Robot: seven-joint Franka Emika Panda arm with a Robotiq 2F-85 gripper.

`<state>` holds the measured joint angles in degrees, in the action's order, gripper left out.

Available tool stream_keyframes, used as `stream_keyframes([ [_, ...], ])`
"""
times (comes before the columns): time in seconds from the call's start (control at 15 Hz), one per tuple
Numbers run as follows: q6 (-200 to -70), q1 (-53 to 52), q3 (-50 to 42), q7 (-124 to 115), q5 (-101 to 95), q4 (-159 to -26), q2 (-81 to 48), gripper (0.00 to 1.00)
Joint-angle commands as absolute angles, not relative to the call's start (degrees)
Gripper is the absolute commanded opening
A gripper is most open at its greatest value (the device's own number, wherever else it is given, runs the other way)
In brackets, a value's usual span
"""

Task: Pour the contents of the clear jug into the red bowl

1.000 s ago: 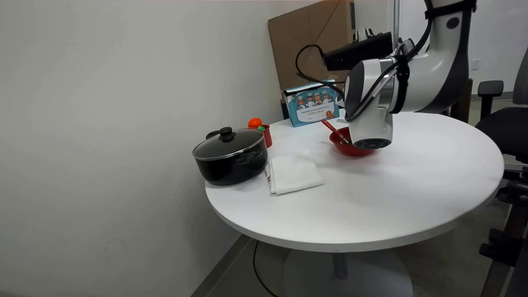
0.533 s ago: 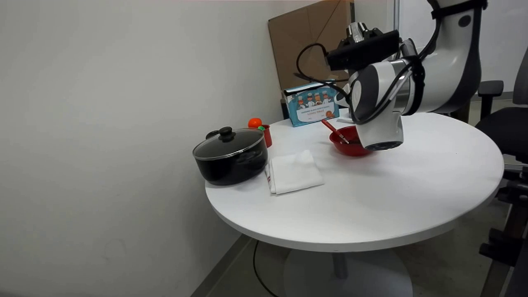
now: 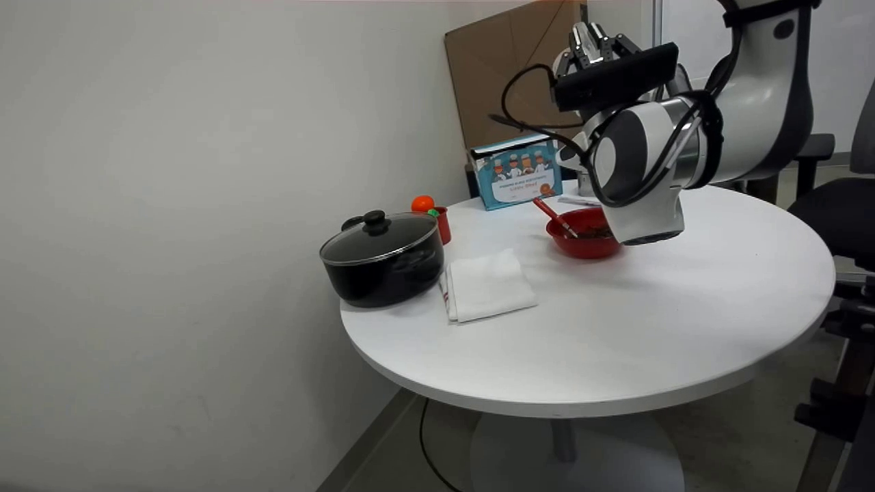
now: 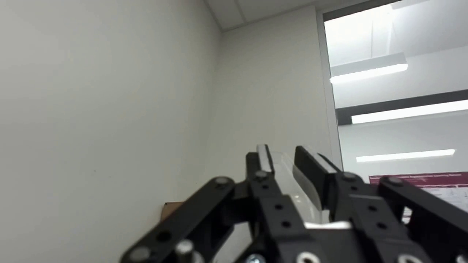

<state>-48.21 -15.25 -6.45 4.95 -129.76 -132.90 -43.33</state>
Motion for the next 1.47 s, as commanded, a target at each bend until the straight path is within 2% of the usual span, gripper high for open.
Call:
stream_keyframes([
  [0.0,-51.71,-12.9,-3.47,8.04,-122.69,-132.91,-40.88,0.12],
  [0.6,-65.14,-2.65,1.17,17.51,-111.85,-131.42,-35.92,0.12],
  [1.4,-81.4,3.12,1.11,42.81,-94.39,-130.61,-26.28,0.12],
])
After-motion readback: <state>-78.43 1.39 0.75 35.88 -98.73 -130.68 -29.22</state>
